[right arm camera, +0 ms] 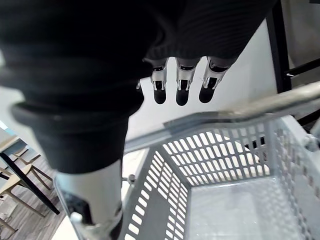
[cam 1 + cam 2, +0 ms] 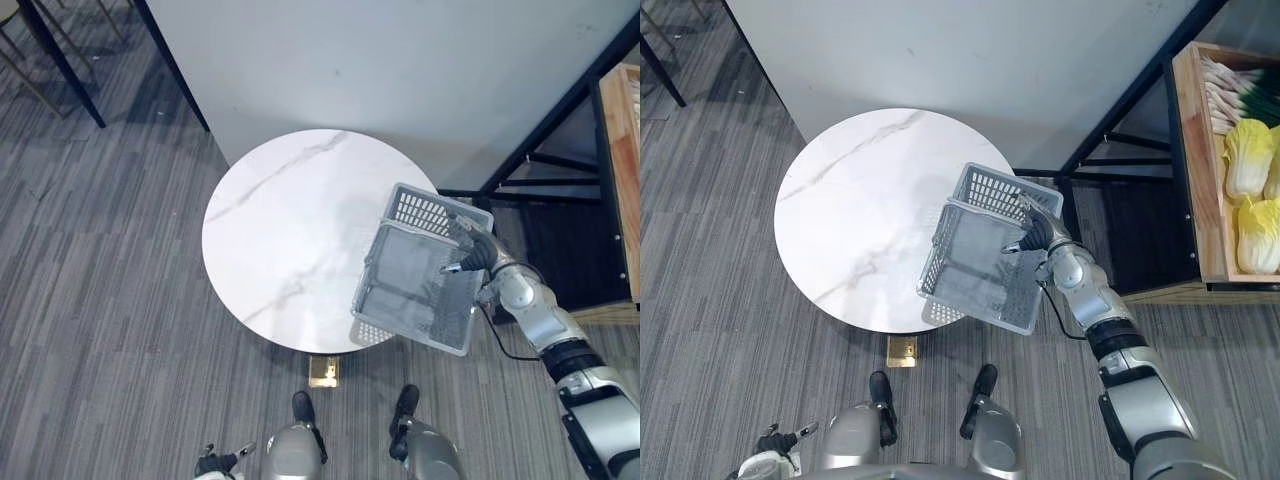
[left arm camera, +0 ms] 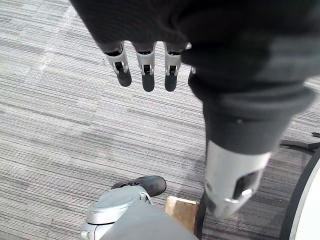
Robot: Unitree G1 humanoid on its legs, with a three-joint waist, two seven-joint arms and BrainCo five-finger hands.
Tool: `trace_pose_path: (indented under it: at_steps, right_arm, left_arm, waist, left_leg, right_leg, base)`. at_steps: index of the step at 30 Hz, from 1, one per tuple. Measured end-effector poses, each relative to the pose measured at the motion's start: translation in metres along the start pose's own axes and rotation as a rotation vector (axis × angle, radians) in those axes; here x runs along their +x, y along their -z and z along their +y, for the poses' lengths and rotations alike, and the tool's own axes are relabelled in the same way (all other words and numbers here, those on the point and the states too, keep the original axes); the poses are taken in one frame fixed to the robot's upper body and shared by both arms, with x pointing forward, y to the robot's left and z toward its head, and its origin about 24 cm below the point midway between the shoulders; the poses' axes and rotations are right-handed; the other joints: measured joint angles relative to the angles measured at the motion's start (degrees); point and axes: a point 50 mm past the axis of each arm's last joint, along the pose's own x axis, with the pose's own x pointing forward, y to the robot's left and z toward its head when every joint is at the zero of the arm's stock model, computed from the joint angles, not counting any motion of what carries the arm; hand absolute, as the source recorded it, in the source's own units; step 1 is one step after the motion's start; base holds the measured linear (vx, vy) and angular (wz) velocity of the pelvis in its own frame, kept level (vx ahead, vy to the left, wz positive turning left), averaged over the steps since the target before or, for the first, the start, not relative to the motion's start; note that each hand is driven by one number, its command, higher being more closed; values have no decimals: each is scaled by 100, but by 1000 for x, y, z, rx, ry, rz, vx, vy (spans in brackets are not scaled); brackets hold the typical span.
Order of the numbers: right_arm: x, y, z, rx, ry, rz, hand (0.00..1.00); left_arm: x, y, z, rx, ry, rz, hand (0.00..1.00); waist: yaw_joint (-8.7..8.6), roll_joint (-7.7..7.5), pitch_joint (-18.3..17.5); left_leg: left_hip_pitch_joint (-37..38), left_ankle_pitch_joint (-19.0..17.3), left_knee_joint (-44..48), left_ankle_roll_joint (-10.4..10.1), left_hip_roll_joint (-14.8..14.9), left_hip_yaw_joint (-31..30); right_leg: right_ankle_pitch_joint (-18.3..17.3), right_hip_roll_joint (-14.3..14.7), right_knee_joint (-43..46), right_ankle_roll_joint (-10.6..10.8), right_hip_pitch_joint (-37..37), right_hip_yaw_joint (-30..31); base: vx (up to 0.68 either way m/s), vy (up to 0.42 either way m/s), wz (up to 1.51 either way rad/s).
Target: Pick vegetable in the basket
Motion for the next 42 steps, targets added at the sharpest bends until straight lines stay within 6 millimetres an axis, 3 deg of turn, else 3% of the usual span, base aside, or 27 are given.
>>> trace_pose_path:
  at_steps: [4, 17, 26, 42]
  right_arm:
    - [-2, 13, -1, -20, -10, 50, 0]
    - [-6, 26, -14, -67, 27, 73, 0]
    - [-5, 22, -19, -111, 46, 33, 0]
    - [9, -3, -59, -192, 197, -30, 0]
  left_arm:
    - [0, 0, -3, 12, 16, -4, 0]
    - [-3, -4, -15, 38, 66, -43, 0]
    - [-4, -4, -18, 44, 76, -55, 0]
    - [-6, -1, -22, 35, 83, -51, 0]
  waist:
    - [-70, 40, 72]
    - [-106, 54, 88]
    - [-194, 145, 138]
    - [-210, 245, 181]
  left_leg:
    - [-8, 139, -120, 17, -54, 11]
    - [-94, 461, -433, -25, -152, 8]
    - [-85, 513, -507, 15, -179, -8]
    - [13, 680, -836, 9, -225, -118]
  right_leg:
    - [-1, -23, -3, 0, -65, 3]
    - [-168, -21, -21, -104, -259, 3]
    - [-119, -27, -6, -66, -282, -3]
    - [-119, -24, 7, -67, -243, -107]
  base:
    - [-72, -30, -3]
    - [-46, -24, 1]
    - [31, -3, 1]
    - [15, -5, 3]
